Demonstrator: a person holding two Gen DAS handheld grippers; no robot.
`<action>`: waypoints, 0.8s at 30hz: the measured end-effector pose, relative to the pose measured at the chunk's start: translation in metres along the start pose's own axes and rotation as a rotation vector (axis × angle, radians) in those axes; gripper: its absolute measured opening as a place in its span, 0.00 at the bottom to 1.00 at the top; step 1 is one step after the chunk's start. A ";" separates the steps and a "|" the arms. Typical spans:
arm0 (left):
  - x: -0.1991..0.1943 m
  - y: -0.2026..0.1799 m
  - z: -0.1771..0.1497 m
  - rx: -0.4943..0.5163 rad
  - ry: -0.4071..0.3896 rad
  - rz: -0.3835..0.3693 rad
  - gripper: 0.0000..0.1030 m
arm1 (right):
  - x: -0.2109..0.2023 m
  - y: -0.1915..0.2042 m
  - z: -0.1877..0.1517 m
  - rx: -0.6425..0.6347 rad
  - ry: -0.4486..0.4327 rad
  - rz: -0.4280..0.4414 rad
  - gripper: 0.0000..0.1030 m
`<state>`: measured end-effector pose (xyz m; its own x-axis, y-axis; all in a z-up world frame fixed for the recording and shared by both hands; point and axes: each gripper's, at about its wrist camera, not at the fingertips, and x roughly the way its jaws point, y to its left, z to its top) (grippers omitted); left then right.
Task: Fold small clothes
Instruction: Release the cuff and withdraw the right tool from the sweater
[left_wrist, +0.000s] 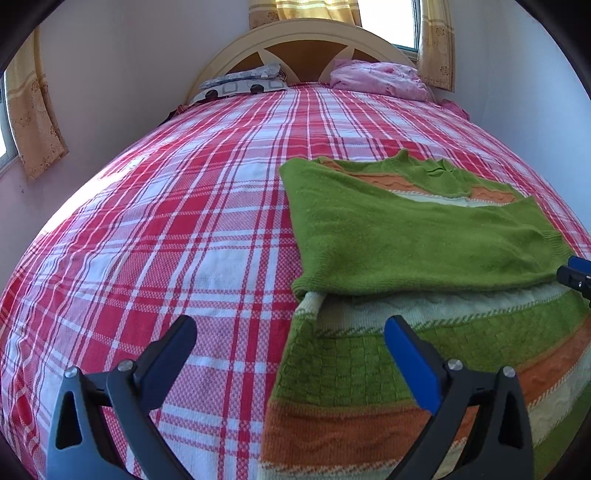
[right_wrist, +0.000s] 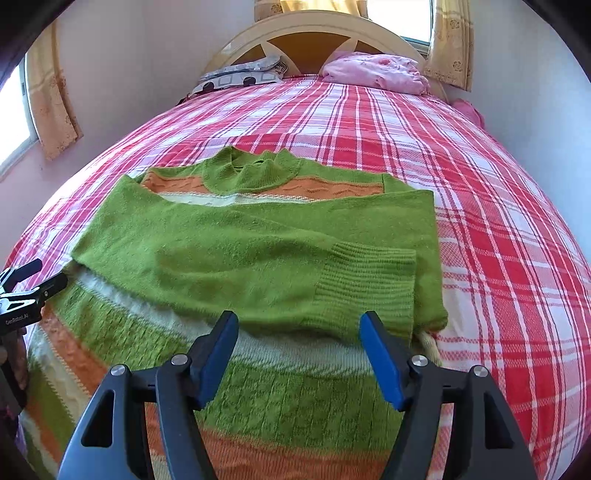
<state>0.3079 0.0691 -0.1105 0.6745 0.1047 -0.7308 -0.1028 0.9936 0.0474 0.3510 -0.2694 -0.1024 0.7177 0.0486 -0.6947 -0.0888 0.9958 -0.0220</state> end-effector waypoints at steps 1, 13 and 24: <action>-0.003 0.000 -0.003 -0.006 -0.002 -0.009 1.00 | -0.003 0.001 -0.003 -0.001 -0.001 0.002 0.67; -0.048 -0.007 -0.032 0.012 -0.046 -0.049 1.00 | -0.026 0.010 -0.043 -0.004 0.003 0.020 0.68; -0.071 -0.005 -0.055 0.010 -0.049 -0.072 1.00 | -0.043 0.018 -0.068 -0.006 0.000 0.036 0.68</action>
<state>0.2204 0.0547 -0.0960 0.7152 0.0345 -0.6981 -0.0457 0.9990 0.0026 0.2713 -0.2593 -0.1221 0.7138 0.0845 -0.6952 -0.1187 0.9929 -0.0012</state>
